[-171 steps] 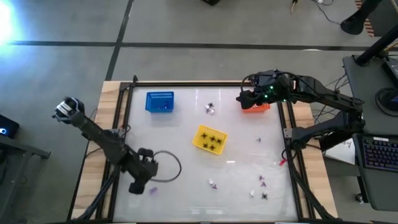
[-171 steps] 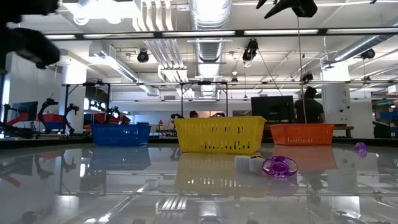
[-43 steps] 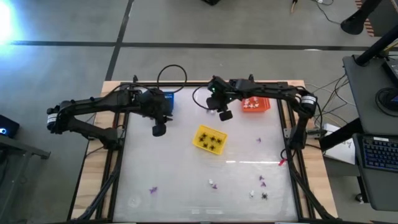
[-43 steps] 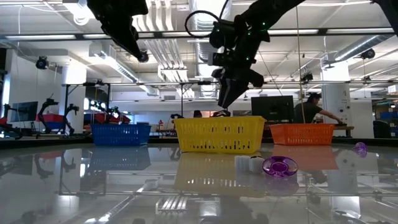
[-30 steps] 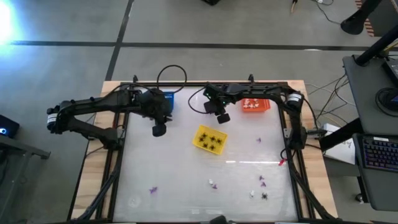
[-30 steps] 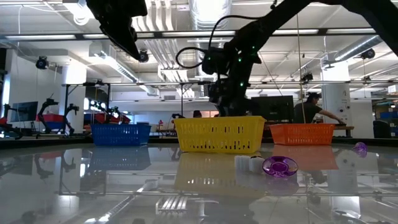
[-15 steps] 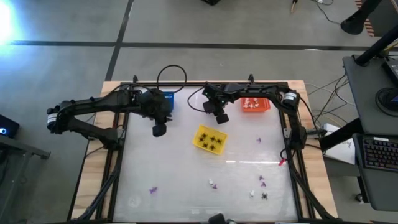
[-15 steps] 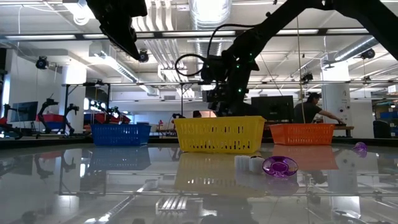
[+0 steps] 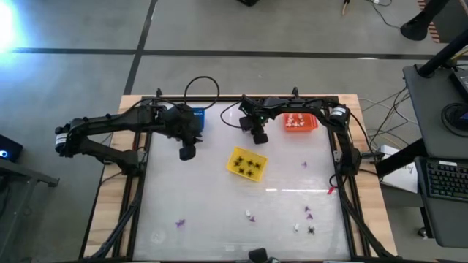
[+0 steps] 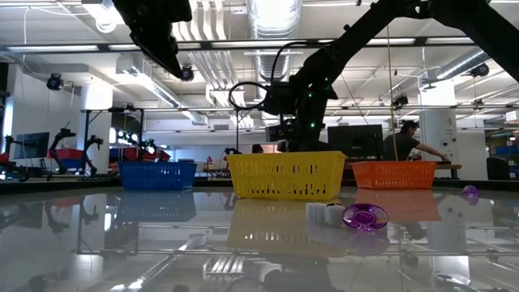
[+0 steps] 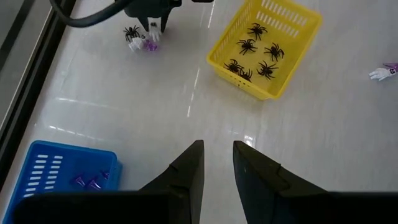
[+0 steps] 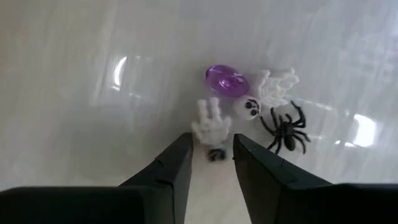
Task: Sort Halloween decoration
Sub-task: Put the white skeleton toy into the orange bin
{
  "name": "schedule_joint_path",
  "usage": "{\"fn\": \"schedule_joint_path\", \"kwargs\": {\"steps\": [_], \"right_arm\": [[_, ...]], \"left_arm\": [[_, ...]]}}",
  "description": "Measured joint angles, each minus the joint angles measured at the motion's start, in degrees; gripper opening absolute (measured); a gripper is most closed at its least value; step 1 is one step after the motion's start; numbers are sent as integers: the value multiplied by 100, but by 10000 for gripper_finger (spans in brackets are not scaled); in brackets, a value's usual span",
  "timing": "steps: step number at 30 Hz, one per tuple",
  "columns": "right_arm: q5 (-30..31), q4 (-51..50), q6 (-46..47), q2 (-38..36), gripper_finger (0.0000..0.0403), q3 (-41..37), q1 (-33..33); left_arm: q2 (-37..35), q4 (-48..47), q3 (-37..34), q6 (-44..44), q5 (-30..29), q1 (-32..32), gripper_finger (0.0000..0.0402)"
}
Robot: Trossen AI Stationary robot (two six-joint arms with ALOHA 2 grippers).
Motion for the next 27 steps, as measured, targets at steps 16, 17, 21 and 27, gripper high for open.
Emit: {"fn": "schedule_joint_path", "kwargs": {"steps": [16,17,21,27], "right_arm": [[53,-985,853,-64,15,370,2],[58,-1140,988,-110,15,436,0],[30,-1568,1698,-401,14,595,0],[15,-1848,2660,-927,13,597,-26]], "left_arm": [[0,-73,0,2,4,-1,68],[0,-89,0,2,4,0,68],[0,-118,0,2,6,-1,68],[0,-122,0,72,9,0,68]]}}
